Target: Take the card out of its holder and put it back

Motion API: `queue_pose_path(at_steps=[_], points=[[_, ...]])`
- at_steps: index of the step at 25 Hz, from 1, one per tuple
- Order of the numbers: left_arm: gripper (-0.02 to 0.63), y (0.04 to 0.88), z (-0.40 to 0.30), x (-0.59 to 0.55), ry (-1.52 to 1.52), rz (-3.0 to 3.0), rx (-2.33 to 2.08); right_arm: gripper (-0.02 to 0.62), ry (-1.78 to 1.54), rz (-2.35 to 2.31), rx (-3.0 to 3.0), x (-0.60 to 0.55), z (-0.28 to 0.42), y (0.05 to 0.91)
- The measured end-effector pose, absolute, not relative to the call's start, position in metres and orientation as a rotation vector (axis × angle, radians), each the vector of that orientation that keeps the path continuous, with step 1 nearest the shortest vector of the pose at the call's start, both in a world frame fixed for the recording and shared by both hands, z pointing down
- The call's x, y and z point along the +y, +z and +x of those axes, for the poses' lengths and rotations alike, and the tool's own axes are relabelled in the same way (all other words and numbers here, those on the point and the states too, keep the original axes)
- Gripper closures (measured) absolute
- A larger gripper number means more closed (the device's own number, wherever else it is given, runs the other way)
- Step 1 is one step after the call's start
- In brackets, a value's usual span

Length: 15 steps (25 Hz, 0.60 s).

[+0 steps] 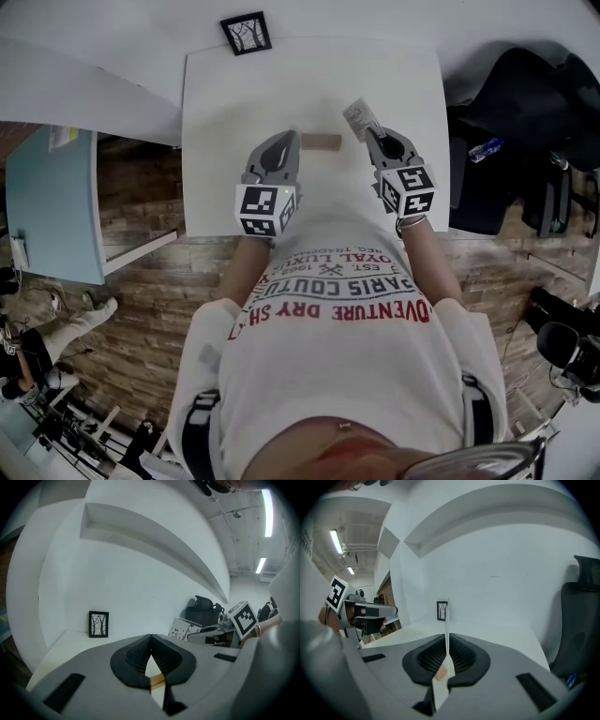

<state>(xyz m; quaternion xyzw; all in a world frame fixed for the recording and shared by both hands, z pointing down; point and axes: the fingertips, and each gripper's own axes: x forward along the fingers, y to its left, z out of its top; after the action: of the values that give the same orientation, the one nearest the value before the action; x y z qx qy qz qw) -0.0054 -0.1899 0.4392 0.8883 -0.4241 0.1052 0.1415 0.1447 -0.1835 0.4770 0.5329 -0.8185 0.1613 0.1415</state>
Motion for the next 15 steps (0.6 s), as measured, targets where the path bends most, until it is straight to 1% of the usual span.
queue_pose_path(at_steps=[8, 15], points=[[0.581, 0.447, -0.01, -0.179, 0.3, 2.541, -1.208, 0.561, 0.374, 1.373, -2.407, -0.189, 0.132, 0.475], [0.581, 0.462, -0.019, -0.168, 0.348, 2.484, -1.244, 0.561, 0.368, 0.976, -2.541, -0.19, 0.106, 0.487]])
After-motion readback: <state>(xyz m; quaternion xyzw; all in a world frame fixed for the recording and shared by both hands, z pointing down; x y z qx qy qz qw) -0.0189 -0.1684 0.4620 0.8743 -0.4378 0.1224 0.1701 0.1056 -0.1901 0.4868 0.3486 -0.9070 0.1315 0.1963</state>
